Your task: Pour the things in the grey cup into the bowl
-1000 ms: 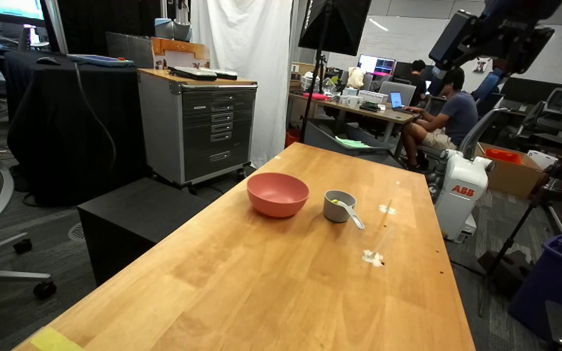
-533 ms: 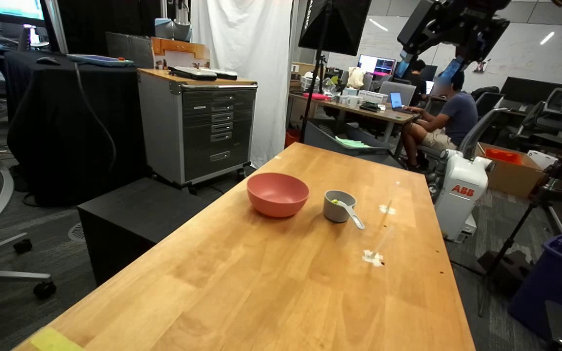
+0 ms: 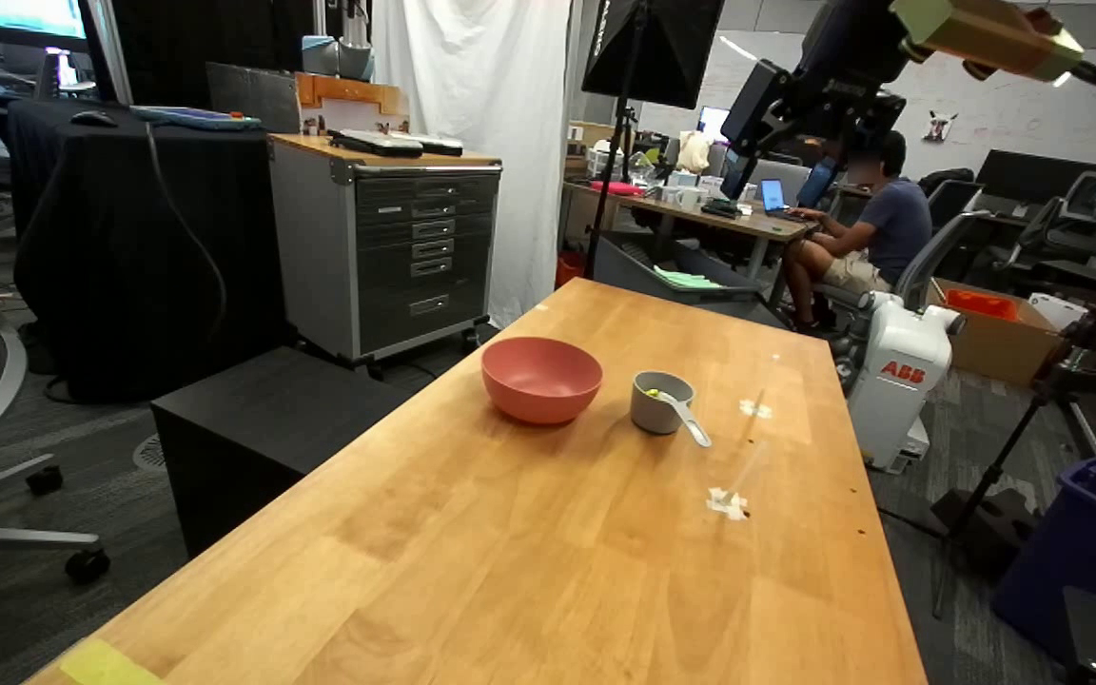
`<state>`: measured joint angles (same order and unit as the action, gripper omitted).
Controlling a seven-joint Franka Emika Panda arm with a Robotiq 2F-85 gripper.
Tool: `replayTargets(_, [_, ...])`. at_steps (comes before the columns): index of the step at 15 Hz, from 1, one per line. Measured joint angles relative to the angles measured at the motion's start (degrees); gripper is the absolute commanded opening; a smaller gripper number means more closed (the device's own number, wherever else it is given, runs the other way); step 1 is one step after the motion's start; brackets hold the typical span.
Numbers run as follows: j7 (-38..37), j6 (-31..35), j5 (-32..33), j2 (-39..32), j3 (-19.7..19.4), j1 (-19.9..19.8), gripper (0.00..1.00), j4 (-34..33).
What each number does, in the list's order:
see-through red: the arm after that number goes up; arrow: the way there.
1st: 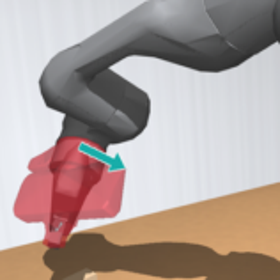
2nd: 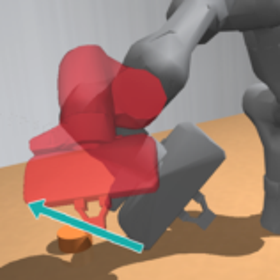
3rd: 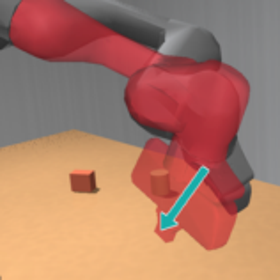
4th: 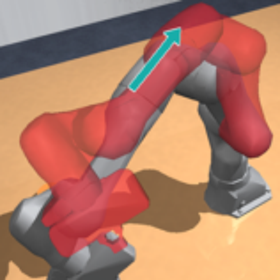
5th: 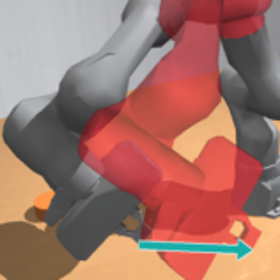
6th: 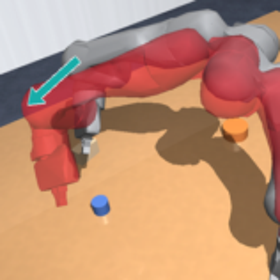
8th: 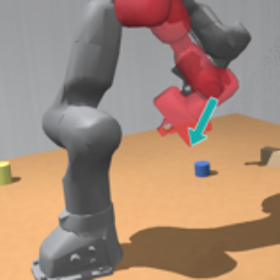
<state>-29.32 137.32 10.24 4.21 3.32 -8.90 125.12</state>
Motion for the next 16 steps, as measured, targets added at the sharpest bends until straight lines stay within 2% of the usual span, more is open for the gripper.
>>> replayTargets(4, [1.6, 1.2, -1.8, -3.7, -1.6, 0.6, 1.0, -1.4])
replayTargets(16, [1.8, 4.9, -1.7, -11.4, -5.0, 1.9, 1.0, -1.6])
